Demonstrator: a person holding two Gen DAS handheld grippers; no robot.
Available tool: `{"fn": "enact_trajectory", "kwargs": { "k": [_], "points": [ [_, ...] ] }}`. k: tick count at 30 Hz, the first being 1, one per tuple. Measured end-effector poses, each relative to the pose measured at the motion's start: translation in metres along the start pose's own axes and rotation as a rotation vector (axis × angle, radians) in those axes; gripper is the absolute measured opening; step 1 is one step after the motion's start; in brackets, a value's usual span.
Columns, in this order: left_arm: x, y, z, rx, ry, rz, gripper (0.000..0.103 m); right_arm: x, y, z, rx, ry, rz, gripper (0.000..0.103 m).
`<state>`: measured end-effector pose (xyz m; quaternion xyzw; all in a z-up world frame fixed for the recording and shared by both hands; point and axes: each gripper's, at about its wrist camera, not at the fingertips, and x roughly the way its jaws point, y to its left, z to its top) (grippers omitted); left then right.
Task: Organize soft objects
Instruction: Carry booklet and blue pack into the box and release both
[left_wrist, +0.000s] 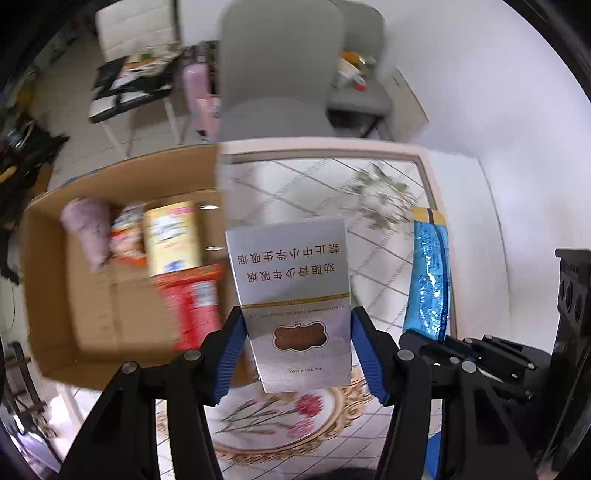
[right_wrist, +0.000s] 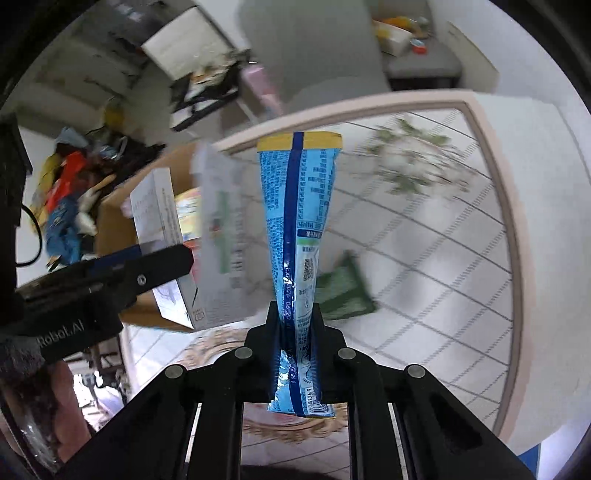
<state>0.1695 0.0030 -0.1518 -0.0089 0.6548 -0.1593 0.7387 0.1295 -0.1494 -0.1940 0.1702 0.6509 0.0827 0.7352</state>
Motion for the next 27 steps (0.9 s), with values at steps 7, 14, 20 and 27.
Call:
{"fn": "enact_trajectory", "kwargs": {
  "k": [7,14,20,27],
  "points": [
    [-0.038,0.094,-0.024,-0.087,-0.048,0.087,0.054,0.010,0.120,-0.001,-0.146,0.041,0.033,0.014],
    [-0.046,0.178,-0.032,-0.158,-0.027,0.126,0.054,0.048,0.216,0.006,-0.249,0.075,0.004,0.014],
    [-0.010,0.232,-0.022,-0.175,0.068,0.150,0.055,0.101,0.257,0.015,-0.261,0.125,-0.018,0.014],
    [0.043,0.275,-0.006,-0.227,0.184,0.103,0.055,0.162,0.258,0.035,-0.218,0.160,-0.044,0.014]
  ]
}}
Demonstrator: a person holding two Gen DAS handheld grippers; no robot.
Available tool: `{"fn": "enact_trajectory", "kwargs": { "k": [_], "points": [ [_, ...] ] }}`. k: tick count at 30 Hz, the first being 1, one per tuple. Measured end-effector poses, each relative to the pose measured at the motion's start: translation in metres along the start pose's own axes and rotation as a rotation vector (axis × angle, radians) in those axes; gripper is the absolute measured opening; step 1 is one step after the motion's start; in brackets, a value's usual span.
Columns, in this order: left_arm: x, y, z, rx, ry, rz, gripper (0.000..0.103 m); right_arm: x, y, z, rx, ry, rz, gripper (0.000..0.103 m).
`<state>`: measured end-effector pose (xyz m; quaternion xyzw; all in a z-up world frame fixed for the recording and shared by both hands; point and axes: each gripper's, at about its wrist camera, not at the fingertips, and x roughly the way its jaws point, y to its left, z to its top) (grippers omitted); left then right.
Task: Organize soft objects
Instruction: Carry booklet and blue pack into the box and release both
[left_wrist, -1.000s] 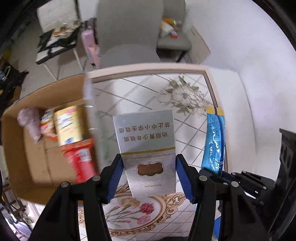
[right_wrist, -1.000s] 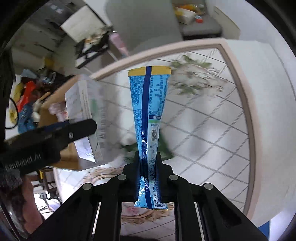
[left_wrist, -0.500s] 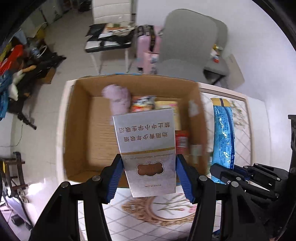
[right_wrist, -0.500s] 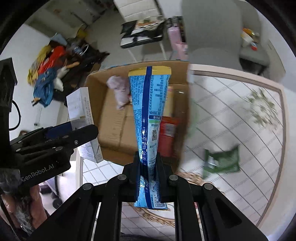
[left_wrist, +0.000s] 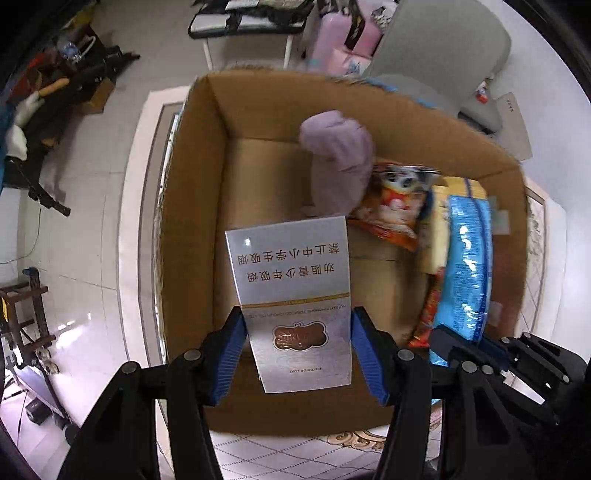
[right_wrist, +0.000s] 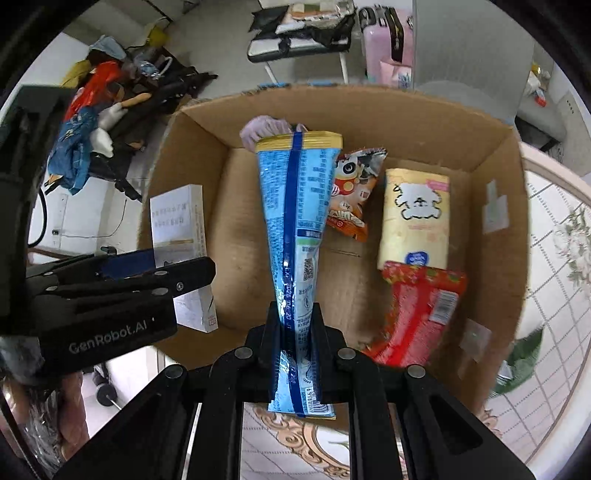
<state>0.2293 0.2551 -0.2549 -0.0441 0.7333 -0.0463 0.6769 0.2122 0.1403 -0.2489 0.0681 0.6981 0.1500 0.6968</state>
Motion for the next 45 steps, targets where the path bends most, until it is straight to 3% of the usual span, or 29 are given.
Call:
{"fn": "enact_trajectory", "kwargs": {
  "k": [7,9,10,12,13,14,16,22,24,31,34,37,45],
  "points": [
    [0.020,0.007,0.011,-0.003,0.031,0.012,0.056,0.032,-0.011,0.015,0.041,0.052,-0.002,0.016],
    [0.024,0.005,0.014,0.008,0.033,0.021,0.056,0.038,-0.013,0.017,0.033,0.072,-0.021,0.022],
    [0.025,0.004,0.014,0.009,0.038,0.029,0.056,0.039,-0.015,0.017,0.032,0.070,-0.028,0.030],
    [0.027,0.003,0.012,0.007,0.050,0.037,0.056,0.039,-0.016,0.018,0.027,0.068,-0.032,0.056],
    [0.028,0.003,0.012,0.006,0.054,0.029,0.056,0.038,-0.016,0.019,0.028,0.062,-0.026,0.075],
    [0.028,0.003,0.011,-0.001,0.057,0.020,0.056,0.036,-0.015,0.019,0.020,0.054,-0.040,0.078],
    [0.027,0.004,0.010,-0.020,0.056,0.007,0.067,0.033,-0.015,0.018,0.019,0.045,-0.056,0.078],
    [0.012,0.010,-0.001,-0.049,0.017,-0.013,0.070,0.015,-0.028,0.010,0.023,0.032,-0.151,0.078],
    [0.003,0.012,-0.005,-0.053,-0.007,-0.016,0.081,0.009,-0.032,0.005,0.027,0.027,-0.175,0.078],
    [-0.035,0.003,-0.034,-0.050,-0.109,-0.010,0.083,-0.019,-0.027,-0.017,0.017,-0.003,-0.209,0.078],
    [-0.051,-0.004,-0.046,-0.038,-0.162,0.019,0.098,-0.041,-0.027,-0.030,0.016,-0.040,-0.214,0.081],
    [-0.074,-0.007,-0.058,-0.032,-0.217,0.032,0.099,-0.063,-0.027,-0.042,0.017,-0.082,-0.212,0.090],
    [-0.115,-0.024,-0.097,-0.013,-0.297,0.052,0.099,-0.107,-0.020,-0.082,0.020,-0.165,-0.208,0.093]
  ]
}}
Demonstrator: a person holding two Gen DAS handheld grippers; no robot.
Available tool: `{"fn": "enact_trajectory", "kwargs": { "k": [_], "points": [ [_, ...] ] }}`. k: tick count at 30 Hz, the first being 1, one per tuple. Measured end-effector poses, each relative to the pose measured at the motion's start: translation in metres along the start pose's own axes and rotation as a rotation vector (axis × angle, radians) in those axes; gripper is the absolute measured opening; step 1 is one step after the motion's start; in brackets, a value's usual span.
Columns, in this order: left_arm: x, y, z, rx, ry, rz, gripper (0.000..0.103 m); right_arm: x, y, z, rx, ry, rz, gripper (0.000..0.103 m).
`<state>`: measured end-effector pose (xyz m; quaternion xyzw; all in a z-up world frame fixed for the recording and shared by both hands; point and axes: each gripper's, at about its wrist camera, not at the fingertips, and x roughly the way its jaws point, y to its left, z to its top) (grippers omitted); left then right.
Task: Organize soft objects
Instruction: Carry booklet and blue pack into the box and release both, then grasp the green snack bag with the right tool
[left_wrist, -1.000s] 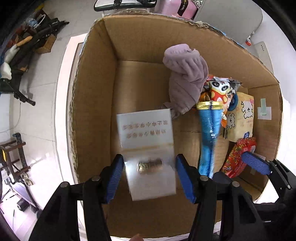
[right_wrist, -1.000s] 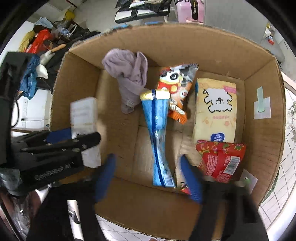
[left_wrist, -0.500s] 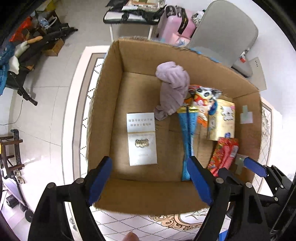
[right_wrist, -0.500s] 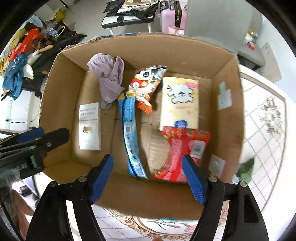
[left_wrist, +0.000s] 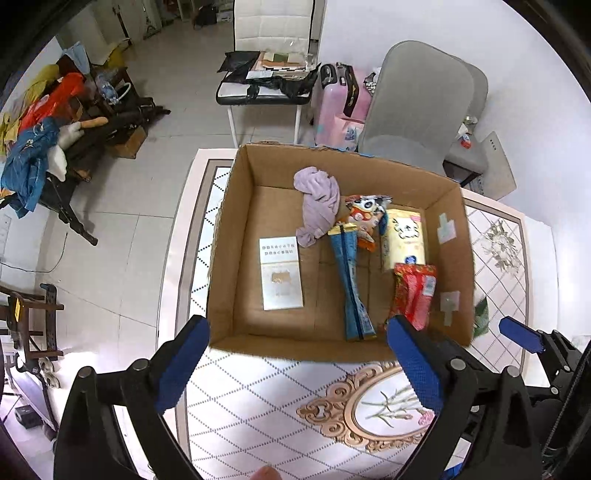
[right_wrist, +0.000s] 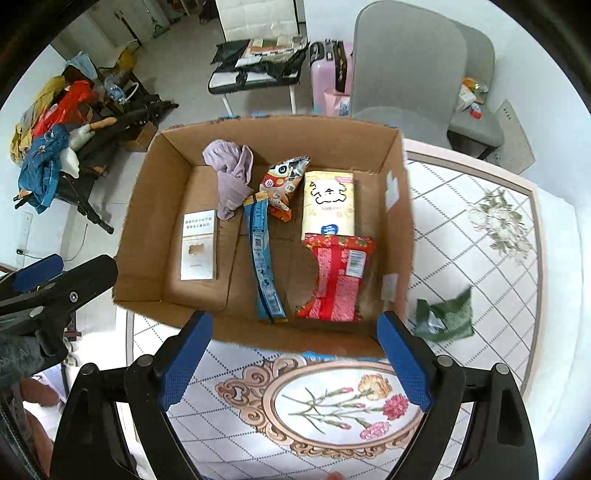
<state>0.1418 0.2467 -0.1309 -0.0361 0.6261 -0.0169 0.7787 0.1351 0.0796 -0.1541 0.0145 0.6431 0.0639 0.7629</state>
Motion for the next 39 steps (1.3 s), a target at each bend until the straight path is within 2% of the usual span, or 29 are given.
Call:
{"fn": "enact_trajectory", "kwargs": {
  "k": [4,10,12,15,19,22,26,30,37,39],
  "points": [
    [-0.014,-0.010,-0.015,0.017,0.003,-0.009,0.099,-0.022,-0.006,-0.015,0.018,-0.020,0.028,0.093],
    [-0.029,-0.023,-0.027,0.043,-0.032,0.010,0.099,-0.040,-0.020,-0.031,0.043,-0.024,0.068,0.093],
    [-0.027,-0.028,-0.030,0.048,-0.024,0.004,0.099,-0.043,-0.034,-0.039,0.071,-0.018,0.080,0.093],
    [-0.020,-0.040,-0.038,0.071,-0.011,0.009,0.099,-0.037,-0.077,-0.055,0.179,0.007,0.104,0.093],
    [0.005,-0.064,-0.051,0.129,0.028,0.046,0.099,-0.004,-0.152,-0.079,0.358,0.097,0.096,0.093],
    [0.032,-0.079,-0.054,0.130,0.067,0.045,0.099,0.039,-0.216,-0.096,0.586,0.181,0.172,0.093],
    [0.062,-0.089,-0.049,0.109,0.107,0.050,0.099,0.087,-0.266,-0.099,0.759,0.216,0.197,0.093],
    [0.081,-0.098,-0.038,0.104,0.125,0.052,0.099,0.128,-0.283,-0.085,0.870,0.245,0.248,0.093],
    [0.097,-0.102,-0.019,0.107,0.135,0.077,0.099,0.179,-0.282,-0.065,0.925,0.341,0.190,0.091],
    [0.098,-0.102,-0.015,0.111,0.131,0.088,0.099,0.186,-0.279,-0.065,0.915,0.367,0.157,0.069]
  ]
}}
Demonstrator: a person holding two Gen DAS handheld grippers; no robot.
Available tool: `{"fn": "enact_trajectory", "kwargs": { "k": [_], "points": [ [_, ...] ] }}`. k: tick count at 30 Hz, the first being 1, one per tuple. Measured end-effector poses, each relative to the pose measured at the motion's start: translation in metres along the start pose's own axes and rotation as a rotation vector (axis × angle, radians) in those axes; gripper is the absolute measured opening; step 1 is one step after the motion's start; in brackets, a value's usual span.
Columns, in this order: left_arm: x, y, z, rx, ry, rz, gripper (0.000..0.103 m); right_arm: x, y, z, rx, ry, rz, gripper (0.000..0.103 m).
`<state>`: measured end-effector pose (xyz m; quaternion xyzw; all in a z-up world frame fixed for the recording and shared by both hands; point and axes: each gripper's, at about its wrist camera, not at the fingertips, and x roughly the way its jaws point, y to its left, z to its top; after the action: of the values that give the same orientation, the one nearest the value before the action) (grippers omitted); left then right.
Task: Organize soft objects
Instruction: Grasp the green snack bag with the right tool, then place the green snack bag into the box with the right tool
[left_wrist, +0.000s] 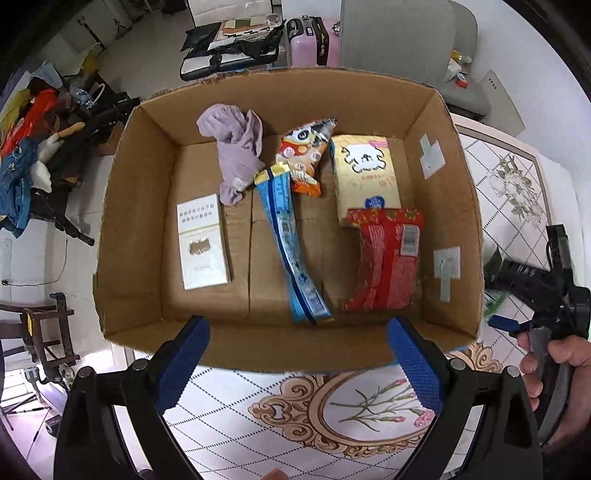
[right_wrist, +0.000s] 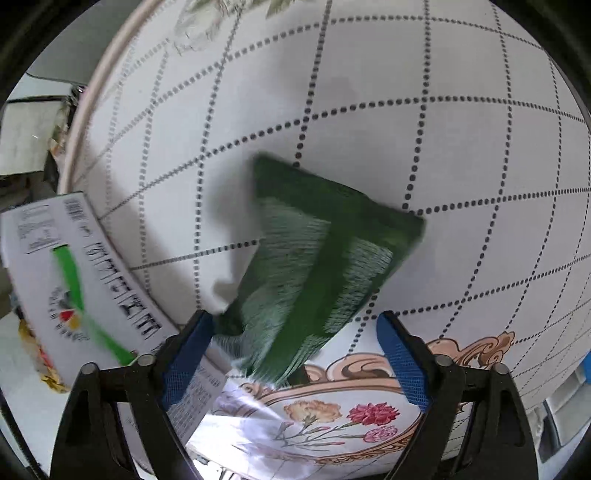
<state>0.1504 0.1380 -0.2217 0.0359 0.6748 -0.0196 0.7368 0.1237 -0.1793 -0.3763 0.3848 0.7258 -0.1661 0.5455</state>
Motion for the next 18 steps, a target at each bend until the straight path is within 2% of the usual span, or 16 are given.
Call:
{"fn": "enact_trajectory", "kwargs": {
  "k": [1,2,3,7,9,14,18],
  "points": [
    [0.001,0.001,0.002,0.000,0.001,0.002,0.099,0.000,0.002,-0.001,-0.005,-0.009,-0.013,0.064],
    [0.001,0.002,0.003,-0.001,0.002,0.000,0.099,-0.002,0.004,-0.004,-0.014,-0.020,-0.018,0.048],
    [0.001,0.003,0.004,-0.003,0.005,-0.002,0.099,-0.002,0.007,-0.007,-0.028,-0.024,-0.017,0.040],
    [0.001,0.011,0.006,-0.022,0.018,-0.023,0.099,-0.009,0.018,-0.020,-0.119,-0.062,-0.092,0.035],
    [-0.002,0.017,0.003,-0.032,0.025,-0.034,0.099,-0.018,0.025,-0.031,-0.180,-0.080,-0.098,0.034],
    [-0.018,0.038,-0.005,-0.047,0.023,-0.053,0.099,-0.065,0.051,-0.079,-0.372,-0.155,-0.047,0.033],
    [-0.035,0.055,-0.009,-0.072,0.008,-0.084,0.099,-0.112,0.093,-0.128,-0.563,-0.197,0.028,0.033]
  ]
}}
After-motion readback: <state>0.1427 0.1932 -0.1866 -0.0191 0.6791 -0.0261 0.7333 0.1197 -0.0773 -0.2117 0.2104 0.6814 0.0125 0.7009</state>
